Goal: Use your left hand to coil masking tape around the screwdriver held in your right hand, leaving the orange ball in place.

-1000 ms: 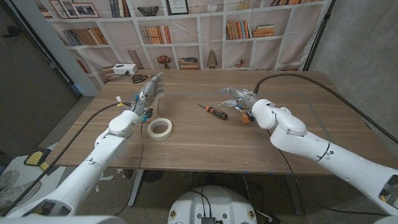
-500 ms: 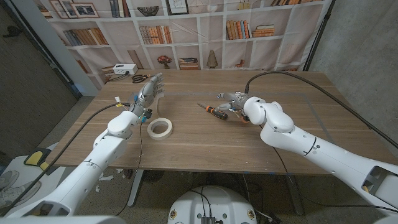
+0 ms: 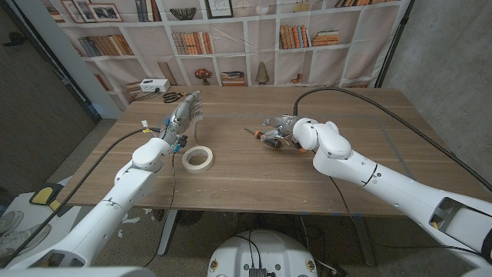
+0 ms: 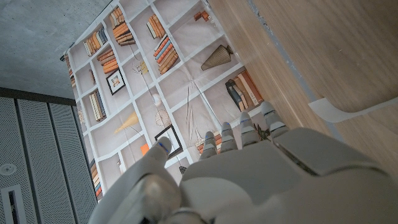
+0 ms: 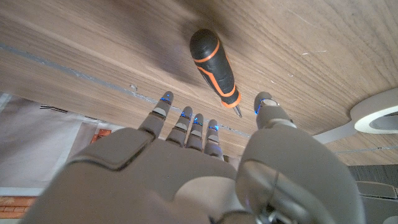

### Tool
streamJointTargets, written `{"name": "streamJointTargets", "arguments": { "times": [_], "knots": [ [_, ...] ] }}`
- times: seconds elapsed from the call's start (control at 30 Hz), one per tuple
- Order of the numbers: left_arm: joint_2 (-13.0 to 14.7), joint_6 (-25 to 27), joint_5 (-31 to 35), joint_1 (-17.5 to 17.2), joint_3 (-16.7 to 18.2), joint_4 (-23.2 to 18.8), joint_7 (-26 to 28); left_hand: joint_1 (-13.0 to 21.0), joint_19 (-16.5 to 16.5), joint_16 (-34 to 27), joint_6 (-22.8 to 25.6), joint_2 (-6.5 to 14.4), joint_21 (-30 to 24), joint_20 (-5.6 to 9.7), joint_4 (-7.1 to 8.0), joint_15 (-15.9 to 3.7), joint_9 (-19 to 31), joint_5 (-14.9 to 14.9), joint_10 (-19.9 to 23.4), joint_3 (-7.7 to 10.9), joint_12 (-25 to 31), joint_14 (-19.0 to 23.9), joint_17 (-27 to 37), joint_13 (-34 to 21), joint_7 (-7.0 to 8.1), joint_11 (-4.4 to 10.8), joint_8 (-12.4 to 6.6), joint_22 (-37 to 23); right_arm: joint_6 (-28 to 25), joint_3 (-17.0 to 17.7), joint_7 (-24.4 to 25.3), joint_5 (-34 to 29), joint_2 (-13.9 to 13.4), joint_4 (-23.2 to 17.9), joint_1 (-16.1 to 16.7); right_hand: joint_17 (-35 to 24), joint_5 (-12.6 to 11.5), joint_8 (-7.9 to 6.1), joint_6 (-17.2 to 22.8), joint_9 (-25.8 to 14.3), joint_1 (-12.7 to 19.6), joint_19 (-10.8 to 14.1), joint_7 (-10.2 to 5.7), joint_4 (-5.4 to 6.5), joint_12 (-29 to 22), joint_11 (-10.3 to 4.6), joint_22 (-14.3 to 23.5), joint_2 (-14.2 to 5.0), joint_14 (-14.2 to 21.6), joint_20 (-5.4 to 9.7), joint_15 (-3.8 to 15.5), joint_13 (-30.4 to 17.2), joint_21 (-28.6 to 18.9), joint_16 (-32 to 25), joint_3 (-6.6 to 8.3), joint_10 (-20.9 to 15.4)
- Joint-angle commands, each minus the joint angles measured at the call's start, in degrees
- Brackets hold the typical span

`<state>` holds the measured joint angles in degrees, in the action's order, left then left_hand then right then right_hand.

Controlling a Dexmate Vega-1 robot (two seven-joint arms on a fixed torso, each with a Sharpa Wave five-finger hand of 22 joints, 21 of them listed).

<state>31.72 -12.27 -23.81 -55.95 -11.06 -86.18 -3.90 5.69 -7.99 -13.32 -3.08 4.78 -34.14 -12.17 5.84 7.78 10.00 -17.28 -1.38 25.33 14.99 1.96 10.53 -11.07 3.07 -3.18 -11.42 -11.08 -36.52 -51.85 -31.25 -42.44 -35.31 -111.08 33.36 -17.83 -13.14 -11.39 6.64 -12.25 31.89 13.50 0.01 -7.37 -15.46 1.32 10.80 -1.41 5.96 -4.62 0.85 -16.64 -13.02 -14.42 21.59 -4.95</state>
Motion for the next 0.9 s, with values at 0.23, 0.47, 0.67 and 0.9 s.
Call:
{"name": "streamJointTargets", "arguments": {
  "times": [0.23, 0.47, 0.67, 0.9],
  "knots": [
    [0.01, -0.35, -0.30, 0.67, 0.04, 1.31, -0.65, -0.10, 0.28, 0.44, 0.39, -0.08, 0.12, -0.05, 0.33, 0.35, 0.27, 0.24, 0.09, -0.26, -0.23, 0.32, 0.29, -0.32, 0.26, -0.35, 0.17, -0.09, 2.09, -2.86, -3.40, -4.22, 4.71, 6.84, -3.33, -0.56, -0.61, -0.64, 1.53, 0.09, 1.08, 1.90, -0.34, -0.74, -0.99, -0.47, 0.24, -0.53, 3.86, -0.26, 1.57, -0.36, -0.65, -1.83, 0.02, -2.46],
    [-0.12, -0.86, -0.65, 1.16, -0.05, 2.23, -1.40, -0.20, 0.28, 0.50, 0.41, -0.08, 0.18, -0.06, 0.41, 0.36, 0.28, 0.26, 0.12, -0.33, -0.28, 0.32, 0.31, -0.32, 0.30, -0.35, 0.20, -0.10, 1.05, -3.84, -4.74, -6.66, 6.24, 9.43, -4.16, -0.81, -0.71, -1.12, 3.00, 0.15, 1.28, 2.32, -0.68, -0.86, -1.39, -0.67, 0.25, -0.39, 4.66, -0.47, 1.63, -0.39, -0.78, -2.24, -0.35, -3.35],
    [-0.31, -1.60, -0.83, 2.00, -0.37, 3.46, -2.41, -0.31, 0.27, 0.55, 0.42, -0.10, 0.24, -0.06, 0.48, 0.37, 0.28, 0.27, 0.12, -0.41, -0.34, 0.36, 0.33, -0.33, 0.35, -0.37, 0.24, -0.11, 0.27, -4.93, -4.37, -10.17, 6.82, 11.19, -4.36, -0.67, -1.86, -1.17, 3.44, 0.27, 6.42, 3.28, -1.15, -2.75, -1.04, -1.14, 0.21, -2.38, 4.39, 0.22, 2.04, -0.13, -1.03, -1.91, 1.79, -3.10],
    [-0.53, -1.98, -1.30, 2.92, -0.71, 4.65, -3.51, -0.48, 0.26, 0.58, 0.42, -0.13, 0.31, -0.07, 0.61, 0.37, 0.29, 0.27, 0.13, -0.54, -0.40, 0.43, 0.35, -0.34, 0.38, -0.35, 0.29, -0.12, -0.41, -5.85, -4.65, -15.65, 7.39, 12.33, -3.95, -0.34, -2.01, -1.35, 4.64, 0.43, 18.09, 4.94, -3.26, -3.68, -0.84, -3.41, 0.05, -4.57, 4.76, 3.59, 4.65, 0.42, -1.33, -1.75, 5.06, -4.17]
  ]
}}
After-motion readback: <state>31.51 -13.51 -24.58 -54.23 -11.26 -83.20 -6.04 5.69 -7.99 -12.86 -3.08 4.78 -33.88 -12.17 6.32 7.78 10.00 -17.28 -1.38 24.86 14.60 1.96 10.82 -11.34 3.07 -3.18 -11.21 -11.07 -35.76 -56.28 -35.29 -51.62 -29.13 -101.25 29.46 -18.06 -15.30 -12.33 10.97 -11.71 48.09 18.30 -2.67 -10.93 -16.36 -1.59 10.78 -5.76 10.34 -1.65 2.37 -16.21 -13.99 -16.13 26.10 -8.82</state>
